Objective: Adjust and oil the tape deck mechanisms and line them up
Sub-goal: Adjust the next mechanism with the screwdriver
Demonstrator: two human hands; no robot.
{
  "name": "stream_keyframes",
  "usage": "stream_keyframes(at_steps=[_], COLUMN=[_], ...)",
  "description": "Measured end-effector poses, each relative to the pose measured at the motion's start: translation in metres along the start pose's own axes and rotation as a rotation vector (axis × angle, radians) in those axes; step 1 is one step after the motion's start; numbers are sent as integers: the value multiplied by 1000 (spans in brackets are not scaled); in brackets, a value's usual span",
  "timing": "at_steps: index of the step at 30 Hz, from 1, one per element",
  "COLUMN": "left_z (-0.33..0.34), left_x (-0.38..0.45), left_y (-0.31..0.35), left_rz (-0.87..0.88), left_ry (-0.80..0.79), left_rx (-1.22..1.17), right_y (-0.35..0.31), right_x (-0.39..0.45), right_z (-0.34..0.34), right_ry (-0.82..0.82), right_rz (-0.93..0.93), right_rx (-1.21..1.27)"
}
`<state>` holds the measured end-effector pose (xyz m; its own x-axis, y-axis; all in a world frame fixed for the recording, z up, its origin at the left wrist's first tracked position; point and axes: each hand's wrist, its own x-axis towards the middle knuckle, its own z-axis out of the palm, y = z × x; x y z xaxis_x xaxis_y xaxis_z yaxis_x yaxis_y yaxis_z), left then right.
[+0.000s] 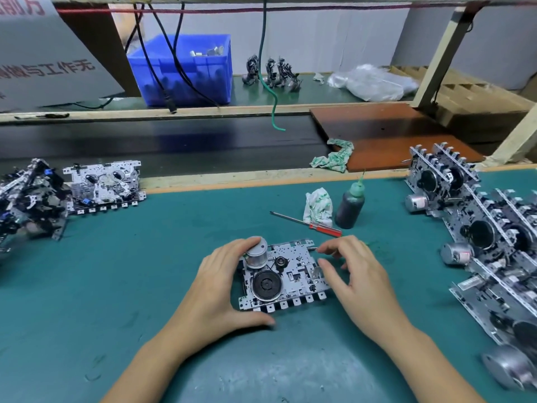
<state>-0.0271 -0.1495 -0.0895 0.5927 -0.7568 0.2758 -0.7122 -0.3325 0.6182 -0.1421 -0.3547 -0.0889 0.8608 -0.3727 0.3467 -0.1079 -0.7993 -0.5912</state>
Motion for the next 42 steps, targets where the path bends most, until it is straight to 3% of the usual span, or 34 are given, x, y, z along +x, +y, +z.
stream_keyframes(at_steps=[7,10,13,17,21,28,30,32,34,36,37,39,40,42], left_z=[1,2,2,0,1,6,3,-2,-6,-3,-1,6,8,9], left_x=[-1,-1,0,-1,-1,-3,1,6,11,14,17,22,24,26], left_y=[-3,-3,-4,-8,-11,-17,-16,-11,0,6,11,20,22,24], left_rz=[-25,-31,-18,-17,-23,-99,-184,-287,-404,-460,-489,-488,-436,-377], left_ry=[-44,-65,-58,-90,-98,-77,-37,-9,-132,-248,-278,-366,-390,-343], left_rx=[-23,-13,-34,-116,-150,-287,-527,-901,-1211,-1472,-1583,-1754,-1810,-1782], right_y=[-3,-8,-13,-21,-31,-39,-38,-40,-42,-48,-54,-54,-50,-46], right_x=[0,7,22,40,45,49,49,45,39,29,26,23,22,21], right_z=[-5,-15,-19,-13,-8,-14,-21,-25,-22,-14,-10,-3,-1,3], right_ry=[-10,-240,-486,-611,-651,-534,-530,-556,-705,-925,-974,-963,-905,-738], right_rz=[20,-97,-244,-332,-321,-414,-297,-36,126,168,148,319,368,255], right_rx=[54,93,-107,-378,-518,-629,-435,166,833,1201,1305,1421,1375,1051])
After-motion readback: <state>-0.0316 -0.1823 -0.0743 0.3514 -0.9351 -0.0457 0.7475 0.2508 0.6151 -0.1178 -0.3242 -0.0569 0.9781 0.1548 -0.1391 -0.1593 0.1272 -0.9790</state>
